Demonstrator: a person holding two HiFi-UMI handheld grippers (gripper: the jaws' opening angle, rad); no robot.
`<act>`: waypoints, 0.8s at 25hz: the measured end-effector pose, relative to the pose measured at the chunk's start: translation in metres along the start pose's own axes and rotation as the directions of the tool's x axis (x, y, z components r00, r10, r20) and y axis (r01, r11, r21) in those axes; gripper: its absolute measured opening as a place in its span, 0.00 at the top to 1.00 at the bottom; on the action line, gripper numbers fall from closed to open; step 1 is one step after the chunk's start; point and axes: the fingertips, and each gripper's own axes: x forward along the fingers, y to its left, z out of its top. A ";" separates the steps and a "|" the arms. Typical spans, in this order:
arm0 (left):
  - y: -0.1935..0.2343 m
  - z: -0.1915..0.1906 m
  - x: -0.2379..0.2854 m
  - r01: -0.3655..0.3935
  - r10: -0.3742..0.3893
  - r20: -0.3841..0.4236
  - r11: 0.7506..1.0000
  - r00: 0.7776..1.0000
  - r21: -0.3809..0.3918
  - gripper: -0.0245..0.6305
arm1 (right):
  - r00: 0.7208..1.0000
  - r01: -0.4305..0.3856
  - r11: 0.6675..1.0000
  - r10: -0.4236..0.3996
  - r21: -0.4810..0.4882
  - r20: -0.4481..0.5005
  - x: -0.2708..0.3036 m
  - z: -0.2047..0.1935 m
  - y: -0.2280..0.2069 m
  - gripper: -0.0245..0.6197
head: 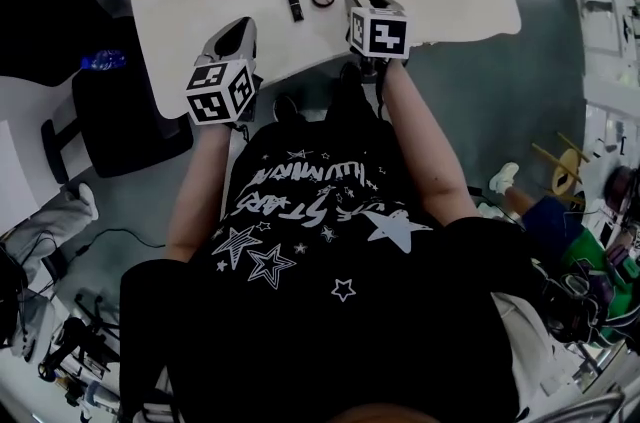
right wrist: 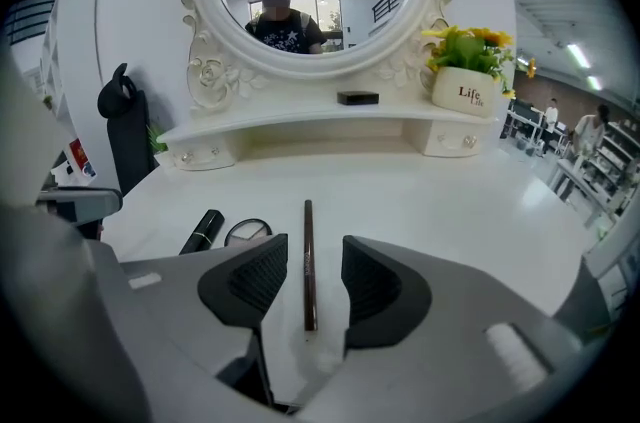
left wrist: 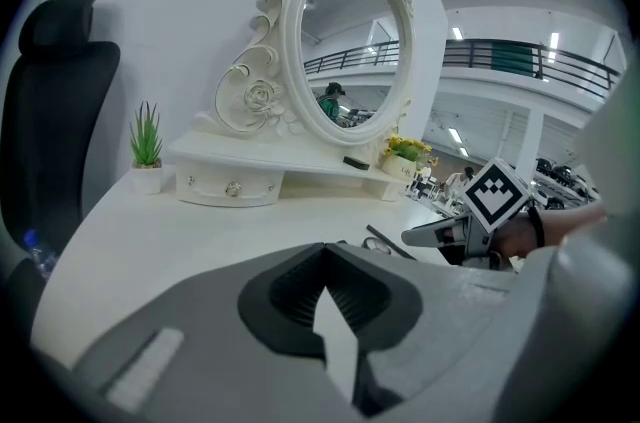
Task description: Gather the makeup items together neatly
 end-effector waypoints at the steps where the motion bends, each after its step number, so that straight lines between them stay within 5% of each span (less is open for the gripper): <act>1: 0.001 0.003 0.000 0.000 0.000 0.004 1.000 1.000 0.002 0.96 | 1.000 0.002 1.000 -0.002 -0.002 0.014 -0.002 0.005 -0.003 0.64; 20: -0.003 0.071 0.051 -0.150 0.157 0.108 0.986 0.982 -0.072 0.96 | 0.973 -0.063 0.996 0.077 -0.069 0.216 0.036 0.156 -0.070 0.44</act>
